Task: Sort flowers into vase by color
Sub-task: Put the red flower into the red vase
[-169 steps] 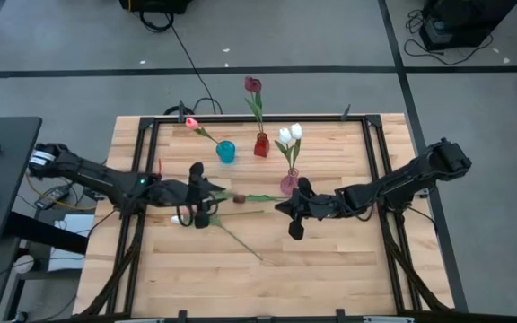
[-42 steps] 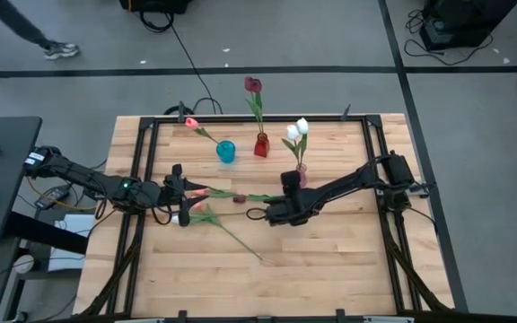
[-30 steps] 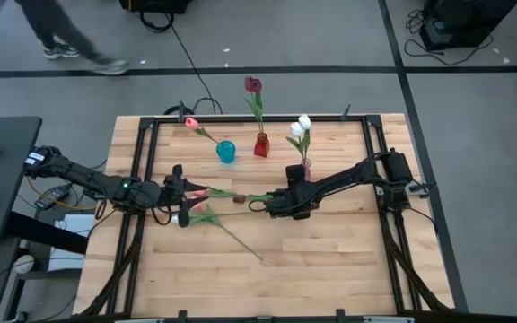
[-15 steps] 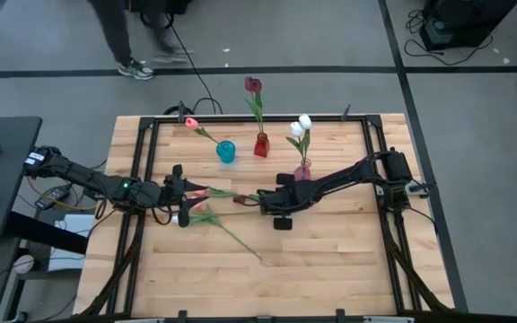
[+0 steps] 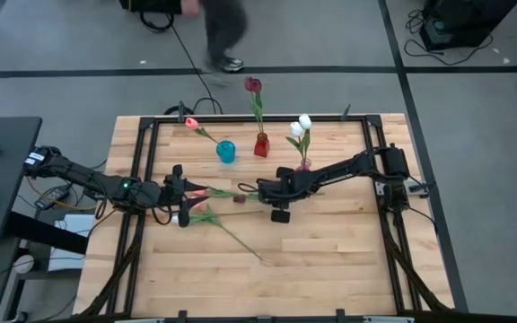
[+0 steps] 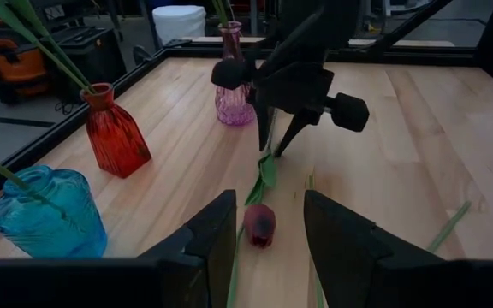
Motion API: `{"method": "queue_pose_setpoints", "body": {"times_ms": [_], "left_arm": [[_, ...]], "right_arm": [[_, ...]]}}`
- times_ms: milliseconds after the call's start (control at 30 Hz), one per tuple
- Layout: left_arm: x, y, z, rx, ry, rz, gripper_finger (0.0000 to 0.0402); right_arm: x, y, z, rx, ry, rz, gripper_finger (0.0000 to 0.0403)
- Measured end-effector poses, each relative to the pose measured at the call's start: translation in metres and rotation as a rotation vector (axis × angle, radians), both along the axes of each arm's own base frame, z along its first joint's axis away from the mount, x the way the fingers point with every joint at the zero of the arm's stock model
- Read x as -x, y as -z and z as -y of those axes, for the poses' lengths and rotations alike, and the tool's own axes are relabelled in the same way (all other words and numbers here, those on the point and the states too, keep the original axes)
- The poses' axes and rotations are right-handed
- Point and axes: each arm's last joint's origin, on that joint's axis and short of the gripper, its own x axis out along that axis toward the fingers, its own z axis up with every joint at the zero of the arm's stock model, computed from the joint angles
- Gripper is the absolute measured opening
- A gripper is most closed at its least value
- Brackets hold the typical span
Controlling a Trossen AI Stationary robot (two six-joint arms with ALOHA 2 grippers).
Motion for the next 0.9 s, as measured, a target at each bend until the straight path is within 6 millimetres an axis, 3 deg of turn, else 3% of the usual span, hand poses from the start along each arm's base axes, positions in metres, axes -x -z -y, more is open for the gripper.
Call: {"method": "queue_pose_setpoints", "body": {"times_ms": [167,333,500,900], "left_arm": [[0.0,0.0,0.0,-0.001,-0.001,-0.003,0.0145],[0.0,0.001,0.0,-0.002,-0.001,-0.007,0.0145],[0.0,0.001,0.0,-0.003,-0.001,-0.01,0.0145],[0.001,0.003,0.0,0.015,-0.007,-0.018,0.0145]], "right_arm": [[0.0,0.0,0.005,-0.05,-0.018,-0.001,0.0083],[-0.001,0.0,0.005,-0.06,-0.006,0.004,0.0016],[-0.002,-0.007,0.002,-0.077,0.048,0.0,0.0011],[-0.01,-0.076,-0.023,-0.081,0.001,0.211,0.0006]]}}
